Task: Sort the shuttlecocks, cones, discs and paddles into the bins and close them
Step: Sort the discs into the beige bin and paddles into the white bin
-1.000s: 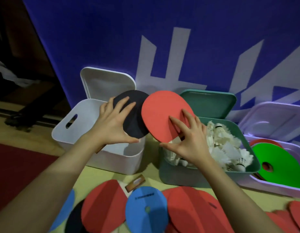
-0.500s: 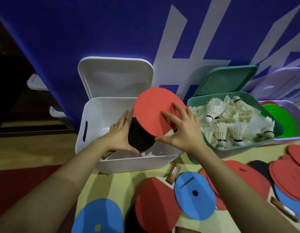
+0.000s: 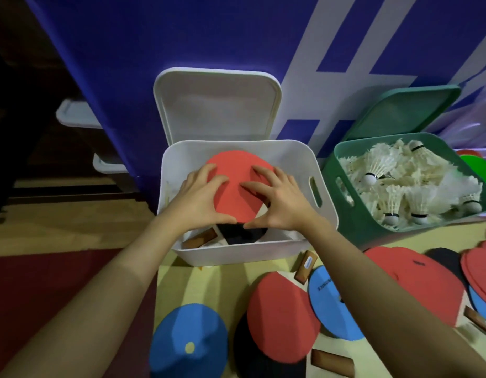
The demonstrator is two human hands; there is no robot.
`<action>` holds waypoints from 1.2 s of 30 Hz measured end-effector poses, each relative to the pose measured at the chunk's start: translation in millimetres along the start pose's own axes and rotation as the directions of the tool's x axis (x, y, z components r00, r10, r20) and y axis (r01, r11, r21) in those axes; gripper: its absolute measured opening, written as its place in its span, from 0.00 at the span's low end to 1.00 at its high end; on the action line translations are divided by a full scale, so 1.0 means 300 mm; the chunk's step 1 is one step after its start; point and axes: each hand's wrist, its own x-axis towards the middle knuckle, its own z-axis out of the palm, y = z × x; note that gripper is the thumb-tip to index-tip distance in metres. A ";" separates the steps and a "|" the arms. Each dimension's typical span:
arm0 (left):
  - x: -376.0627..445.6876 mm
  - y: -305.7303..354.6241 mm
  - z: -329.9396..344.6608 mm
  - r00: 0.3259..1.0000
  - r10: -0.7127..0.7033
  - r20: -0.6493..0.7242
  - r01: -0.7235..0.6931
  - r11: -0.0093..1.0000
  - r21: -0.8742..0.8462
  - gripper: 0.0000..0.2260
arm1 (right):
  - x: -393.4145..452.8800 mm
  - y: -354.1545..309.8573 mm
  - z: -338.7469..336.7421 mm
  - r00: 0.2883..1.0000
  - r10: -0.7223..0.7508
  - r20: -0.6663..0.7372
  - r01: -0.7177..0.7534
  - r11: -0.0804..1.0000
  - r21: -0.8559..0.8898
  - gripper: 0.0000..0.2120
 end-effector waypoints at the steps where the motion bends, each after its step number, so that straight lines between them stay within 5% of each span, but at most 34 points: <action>1: 0.010 -0.011 0.021 0.999 -0.023 0.042 0.023 1.000 -0.005 0.40 | 0.010 0.007 0.023 0.999 0.001 0.033 -0.001 1.000 -0.005 0.43; 5: 0.053 -0.022 0.082 0.975 -0.102 0.198 0.112 0.993 -0.040 0.35 | 0.060 0.035 0.057 0.985 0.003 0.174 0.019 0.992 -0.125 0.44; 8: 0.077 0.013 0.082 0.984 -0.090 0.150 0.076 0.992 0.100 0.28 | 0.063 0.037 0.038 0.979 0.090 0.184 -0.077 0.994 -0.073 0.37; 14: 0.024 0.197 0.027 0.988 0.110 -0.109 -0.102 0.991 0.084 0.18 | -0.083 0.018 -0.091 0.991 0.037 -0.127 -0.032 0.999 0.039 0.18; 18: -0.061 0.327 0.012 0.959 0.203 -0.197 -0.203 0.979 0.021 0.17 | -0.283 0.027 -0.154 0.920 0.000 -0.392 0.053 0.991 0.123 0.13; 22: -0.175 0.413 0.097 0.942 0.238 -0.239 -0.249 0.968 -0.017 0.20 | -0.498 0.066 -0.118 0.888 0.017 -0.459 0.078 0.979 0.187 0.11; 26: -0.295 0.482 0.258 0.953 0.183 -0.241 -0.197 0.980 -0.032 0.18 | -0.629 0.146 0.007 0.944 0.016 -0.330 0.056 0.977 0.207 0.12; 29: -0.360 0.482 0.384 0.974 0.106 -0.201 -0.111 0.994 -0.017 0.17 | -0.683 0.209 0.103 0.999 -0.054 0.008 0.051 0.974 0.221 0.24; 32: -0.392 0.467 0.481 0.995 -0.058 -0.075 0.061 0.997 0.037 0.21 | -0.712 0.238 0.184 0.935 -0.103 0.339 0.072 0.992 0.105 0.43; 36: -0.403 0.462 0.580 0.923 -0.318 0.215 0.258 0.929 0.265 0.36 | -0.693 0.246 0.255 0.888 -0.146 0.436 0.162 0.987 -0.001 0.54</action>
